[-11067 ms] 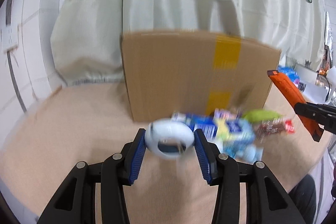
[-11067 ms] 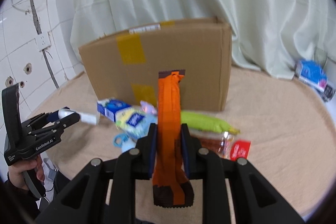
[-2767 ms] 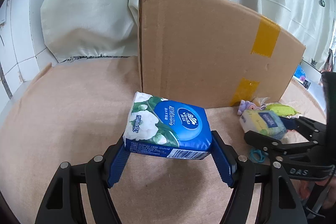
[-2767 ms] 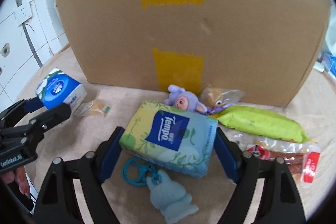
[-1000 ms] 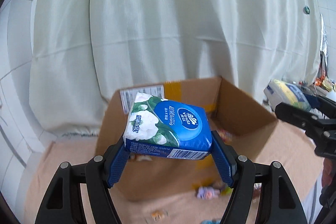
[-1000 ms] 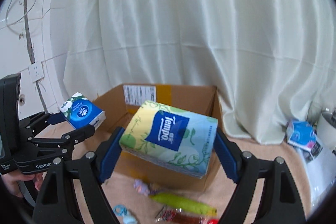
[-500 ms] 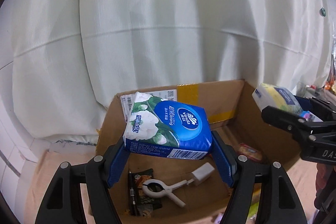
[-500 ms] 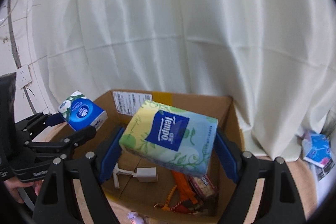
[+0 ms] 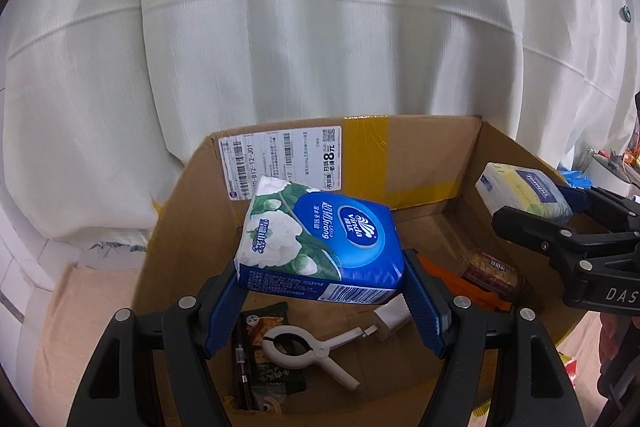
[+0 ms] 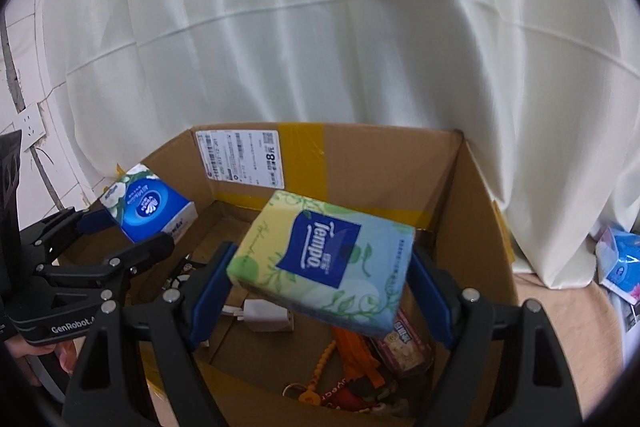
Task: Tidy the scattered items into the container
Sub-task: 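Lift both tissue packs over the cardboard box, then open both grippers to drop the tissue packs into the box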
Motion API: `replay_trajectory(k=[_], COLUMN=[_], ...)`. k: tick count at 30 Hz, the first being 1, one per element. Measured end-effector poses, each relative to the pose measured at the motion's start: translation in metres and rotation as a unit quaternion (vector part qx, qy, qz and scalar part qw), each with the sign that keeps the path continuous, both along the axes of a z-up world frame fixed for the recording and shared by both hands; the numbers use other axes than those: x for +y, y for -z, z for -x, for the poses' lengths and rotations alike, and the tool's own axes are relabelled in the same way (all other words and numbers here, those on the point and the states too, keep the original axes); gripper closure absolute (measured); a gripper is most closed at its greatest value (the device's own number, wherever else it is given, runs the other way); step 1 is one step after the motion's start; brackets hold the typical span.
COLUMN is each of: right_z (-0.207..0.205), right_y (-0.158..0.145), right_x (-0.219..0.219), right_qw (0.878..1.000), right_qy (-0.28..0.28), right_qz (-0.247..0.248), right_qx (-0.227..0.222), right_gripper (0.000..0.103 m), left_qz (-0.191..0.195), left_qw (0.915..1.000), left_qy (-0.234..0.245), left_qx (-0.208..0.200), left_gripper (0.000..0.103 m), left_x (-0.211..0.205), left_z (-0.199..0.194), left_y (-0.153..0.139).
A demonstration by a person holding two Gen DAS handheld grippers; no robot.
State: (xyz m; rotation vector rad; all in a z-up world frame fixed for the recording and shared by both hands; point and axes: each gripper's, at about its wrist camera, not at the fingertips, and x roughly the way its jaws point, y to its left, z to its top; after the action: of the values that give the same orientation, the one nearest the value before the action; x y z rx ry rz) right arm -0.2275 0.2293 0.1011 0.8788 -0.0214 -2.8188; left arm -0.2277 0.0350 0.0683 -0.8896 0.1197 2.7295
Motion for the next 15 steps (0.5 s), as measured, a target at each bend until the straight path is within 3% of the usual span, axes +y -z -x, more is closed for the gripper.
replay_trajectory(k=[12,15], right_z=[-0.0028,-0.0006], right_y=[-0.0004,-0.0012], right_x=[-0.0006,0.0027], right_qw=[1.0,1.0], right_qy=[-0.004,0.002], right_qz=[-0.011,0.0], right_qx=[-0.004,-0.002], right_gripper=[0.015,0.005], left_qz=[0.006,0.006], left_qw=[0.9999,0.9998], left_qy=[-0.012,-0.011], left_qx=[-0.005,-0.012], left_gripper=[0.028,0.024], left_x=[-0.0005,0.0012], left_z=[0.0008,0.0018], left_y=[-0.0013,-0.0015])
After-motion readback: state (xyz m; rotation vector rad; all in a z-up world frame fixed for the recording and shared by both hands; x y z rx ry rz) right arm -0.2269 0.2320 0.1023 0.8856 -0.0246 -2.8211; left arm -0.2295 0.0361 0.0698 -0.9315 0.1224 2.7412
